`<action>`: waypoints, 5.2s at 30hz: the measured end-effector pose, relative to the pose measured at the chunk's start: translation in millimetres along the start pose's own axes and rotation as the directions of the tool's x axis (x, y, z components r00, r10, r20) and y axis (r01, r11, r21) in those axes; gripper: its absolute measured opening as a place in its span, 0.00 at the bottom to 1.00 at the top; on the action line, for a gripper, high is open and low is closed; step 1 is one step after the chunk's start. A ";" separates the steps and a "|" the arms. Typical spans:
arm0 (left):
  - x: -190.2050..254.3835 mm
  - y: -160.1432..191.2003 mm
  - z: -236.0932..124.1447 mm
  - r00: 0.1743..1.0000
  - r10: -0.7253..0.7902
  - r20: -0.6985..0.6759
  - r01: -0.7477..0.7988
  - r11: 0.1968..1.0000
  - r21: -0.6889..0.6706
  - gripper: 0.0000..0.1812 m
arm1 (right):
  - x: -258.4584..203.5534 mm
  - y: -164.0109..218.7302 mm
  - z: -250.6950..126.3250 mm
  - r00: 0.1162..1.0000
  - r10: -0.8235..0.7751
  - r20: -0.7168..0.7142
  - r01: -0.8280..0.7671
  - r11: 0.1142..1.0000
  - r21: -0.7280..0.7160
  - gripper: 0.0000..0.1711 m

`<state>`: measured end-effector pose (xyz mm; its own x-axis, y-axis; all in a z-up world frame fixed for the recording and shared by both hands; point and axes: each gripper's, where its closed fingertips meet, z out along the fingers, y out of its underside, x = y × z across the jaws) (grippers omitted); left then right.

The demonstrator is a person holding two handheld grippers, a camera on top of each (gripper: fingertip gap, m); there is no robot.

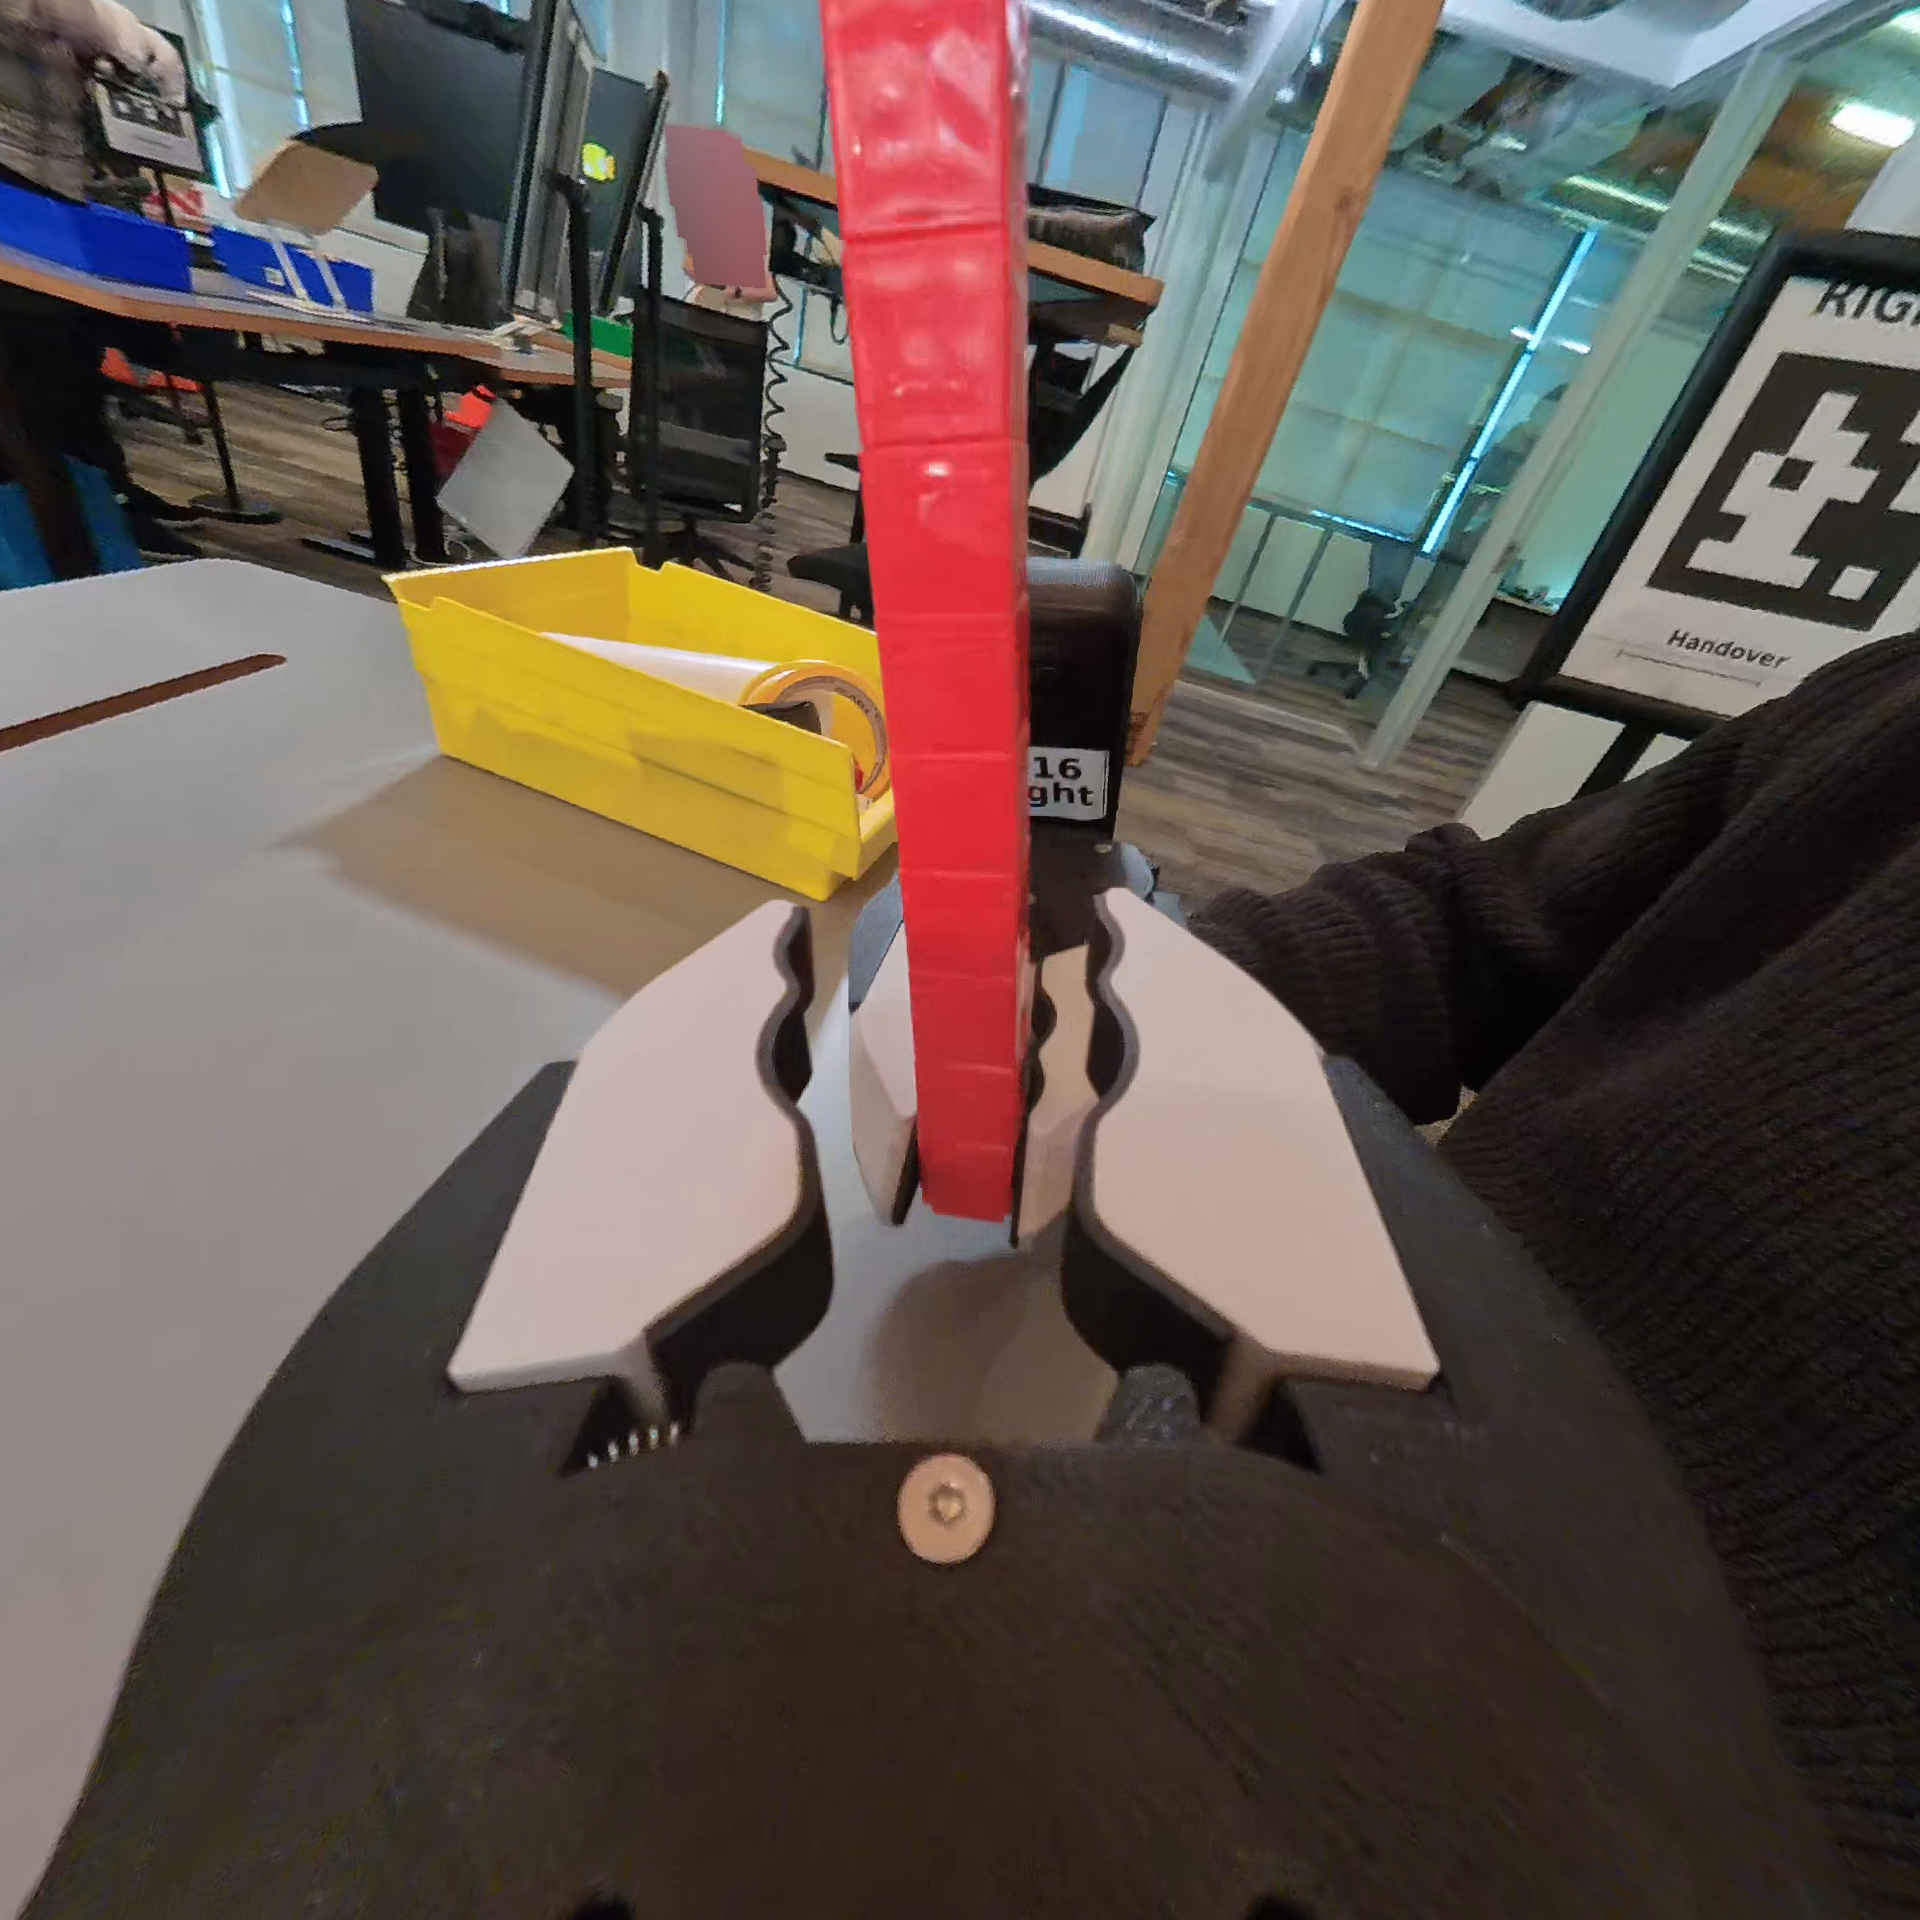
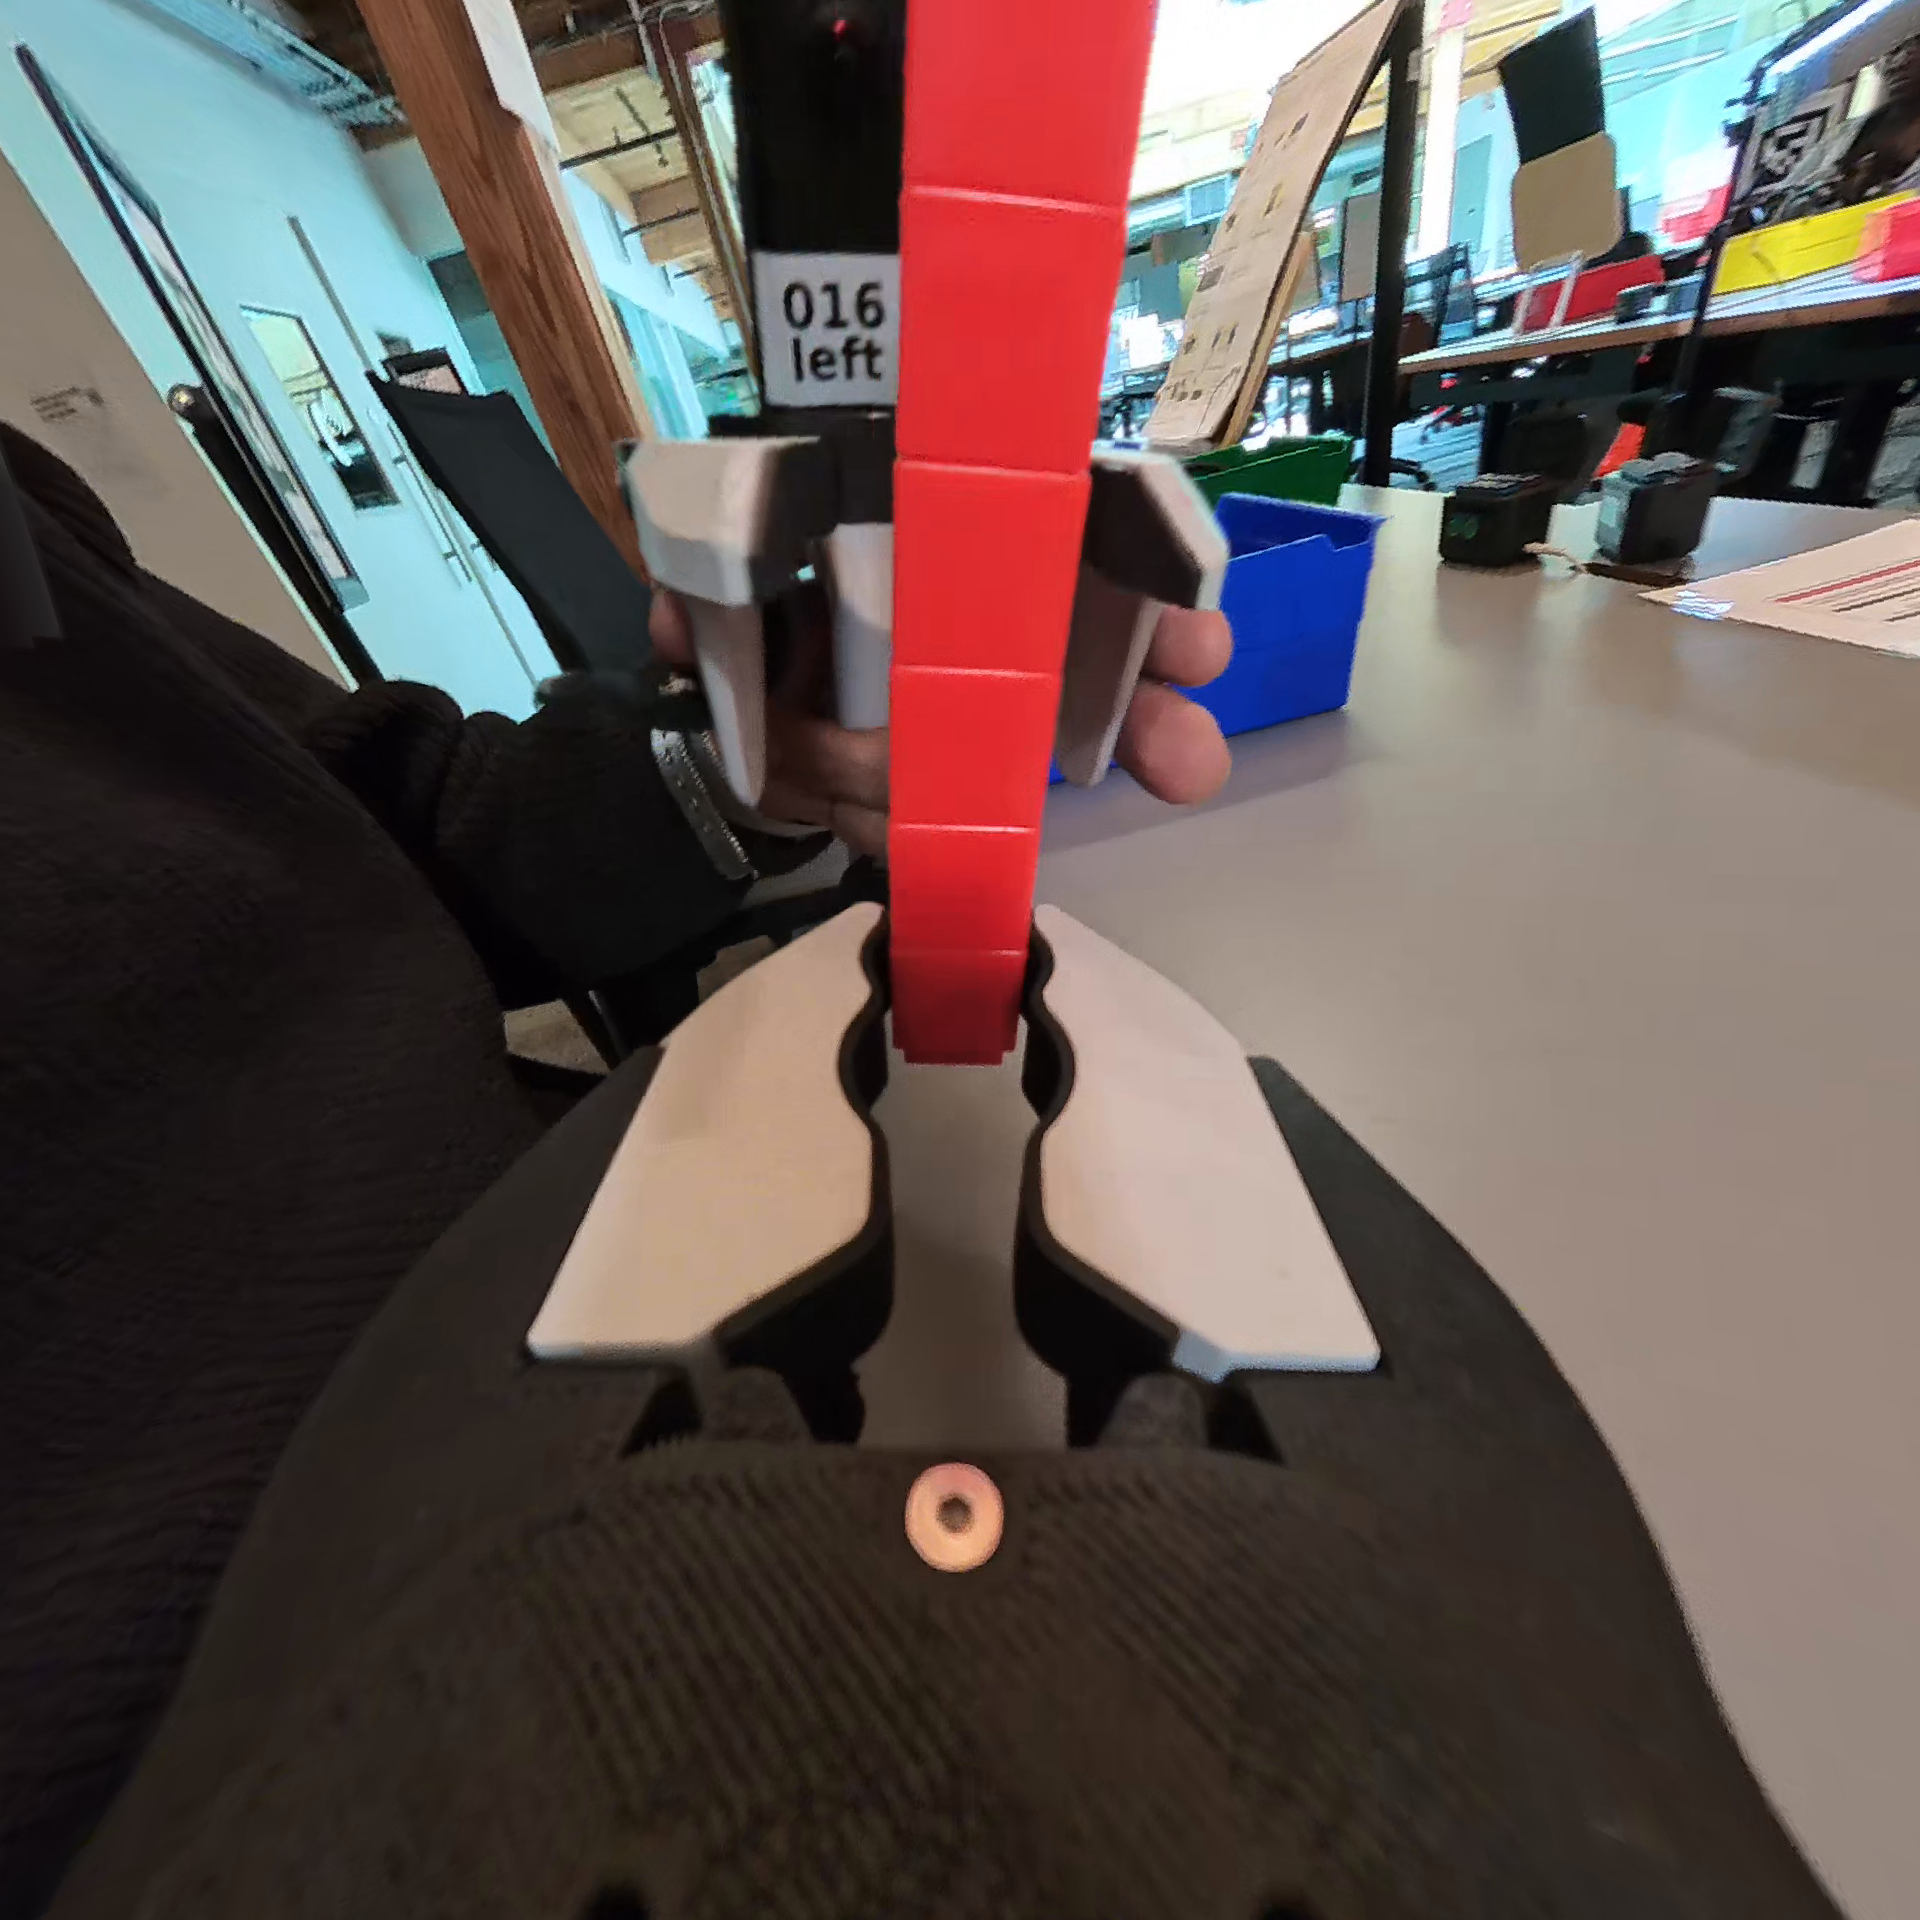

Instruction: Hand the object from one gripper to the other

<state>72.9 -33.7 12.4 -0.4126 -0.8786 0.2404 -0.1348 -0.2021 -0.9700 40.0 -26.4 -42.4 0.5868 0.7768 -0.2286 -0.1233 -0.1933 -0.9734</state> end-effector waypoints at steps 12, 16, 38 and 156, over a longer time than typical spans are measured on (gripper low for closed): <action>-21.2 9.7 4.4 0.992 -0.047 0.121 0.044 0.999 0.023 0.24 | 53.6 -3.0 -32.1 0.949 -0.005 -0.314 -0.012 0.999 -0.051 0.13; -39.7 21.4 9.5 0.957 -0.082 0.278 0.068 0.996 0.060 0.24 | 72.7 0.9 -38.2 0.887 0.035 -0.460 -0.073 0.995 -0.063 0.13; -46.6 20.6 9.9 0.821 0.132 0.556 -0.188 0.981 0.044 0.14 | 67.6 8.1 -12.7 0.733 -0.228 -0.641 0.115 0.970 -0.213 0.13; -0.1 66.0 30.6 0.825 -0.500 -0.264 0.509 0.860 -0.040 0.18 | 28.1 -95.3 -89.3 0.941 -0.090 -0.325 0.168 0.961 0.220 0.13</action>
<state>91.6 -60.3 -52.8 -0.5110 -0.5093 0.6924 -0.3616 -0.6034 -0.7107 139.8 -39.7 45.5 0.8235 0.5541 -0.1216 -0.1960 0.0767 -0.9776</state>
